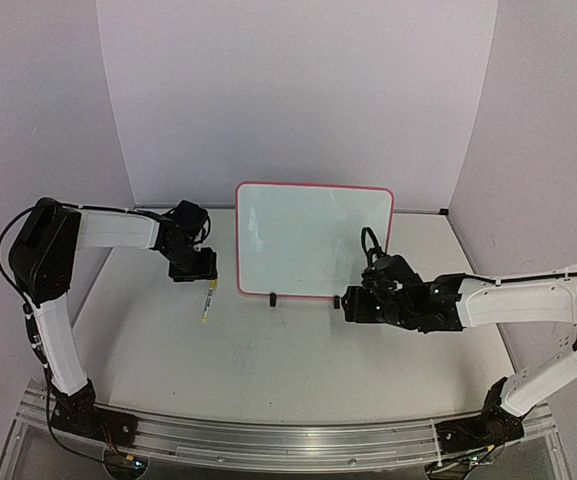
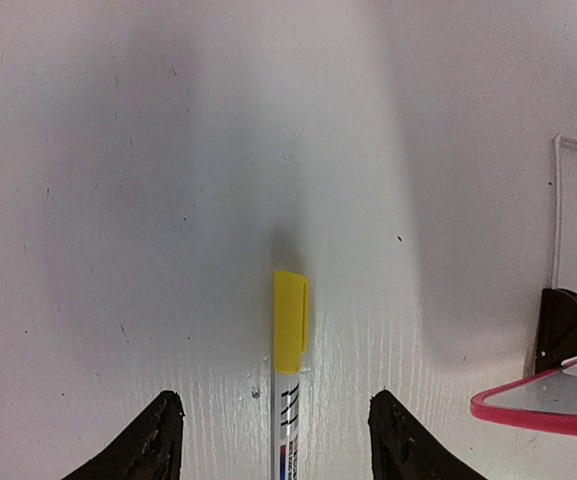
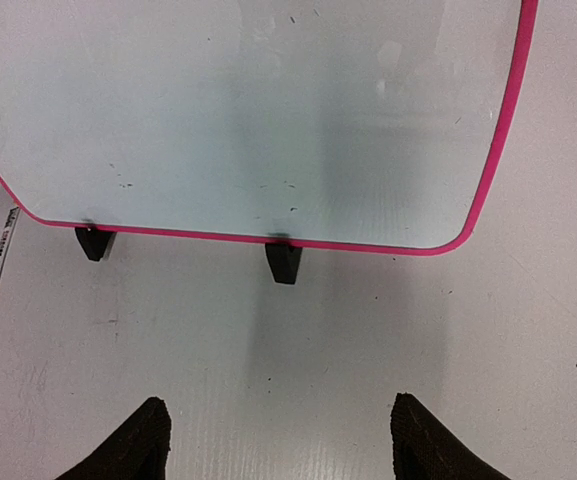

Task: Write a sentence on the whiteboard
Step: Pick up the whiteboard marker from the center of the board.

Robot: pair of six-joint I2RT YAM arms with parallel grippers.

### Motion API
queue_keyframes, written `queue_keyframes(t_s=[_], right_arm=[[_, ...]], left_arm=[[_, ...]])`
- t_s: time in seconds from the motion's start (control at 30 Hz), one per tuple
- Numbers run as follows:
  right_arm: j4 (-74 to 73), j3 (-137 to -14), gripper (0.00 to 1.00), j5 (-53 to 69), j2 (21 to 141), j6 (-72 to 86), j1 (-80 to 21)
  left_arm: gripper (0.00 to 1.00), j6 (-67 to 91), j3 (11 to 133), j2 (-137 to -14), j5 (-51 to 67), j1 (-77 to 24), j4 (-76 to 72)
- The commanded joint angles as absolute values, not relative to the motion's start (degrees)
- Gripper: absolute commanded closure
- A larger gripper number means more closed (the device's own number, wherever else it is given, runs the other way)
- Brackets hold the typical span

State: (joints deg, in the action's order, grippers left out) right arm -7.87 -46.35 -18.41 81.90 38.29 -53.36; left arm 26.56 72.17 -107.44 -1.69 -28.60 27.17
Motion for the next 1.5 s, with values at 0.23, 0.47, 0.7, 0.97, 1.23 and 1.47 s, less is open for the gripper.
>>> queue_keyframes(t_s=[0.23,0.47,0.7,0.97,1.23,1.47], right_arm=[[-8.09,-47.81,0.29,-19.77,83.56,38.62,-53.70],[-8.09,-47.81,0.28,-19.42,83.85,39.22,-53.70],[-8.09,-48.36,0.29,-19.52,84.51,39.21,-53.63],[-8.09,-49.39,0.29,-18.96,86.02,39.37,-53.64],[-8.11,-49.86,0.29,-19.26,85.60,39.03,-53.69],[-7.99,-52.39,0.29,-20.13,84.89,35.75,-55.82]], left_arm=[[0.51,25.81,78.21,-112.74,-1.27,-28.65,27.70],[0.66,24.95,80.33,-115.11,-1.98,-28.65,29.05],[0.72,24.29,81.40,-117.14,-2.12,-28.67,29.90],[0.79,23.92,82.83,-119.24,-2.70,-28.56,31.06],[0.94,25.03,82.38,-119.02,-4.38,-28.56,31.89],[1.00,31.50,75.56,-112.42,-4.05,-28.48,28.08]])
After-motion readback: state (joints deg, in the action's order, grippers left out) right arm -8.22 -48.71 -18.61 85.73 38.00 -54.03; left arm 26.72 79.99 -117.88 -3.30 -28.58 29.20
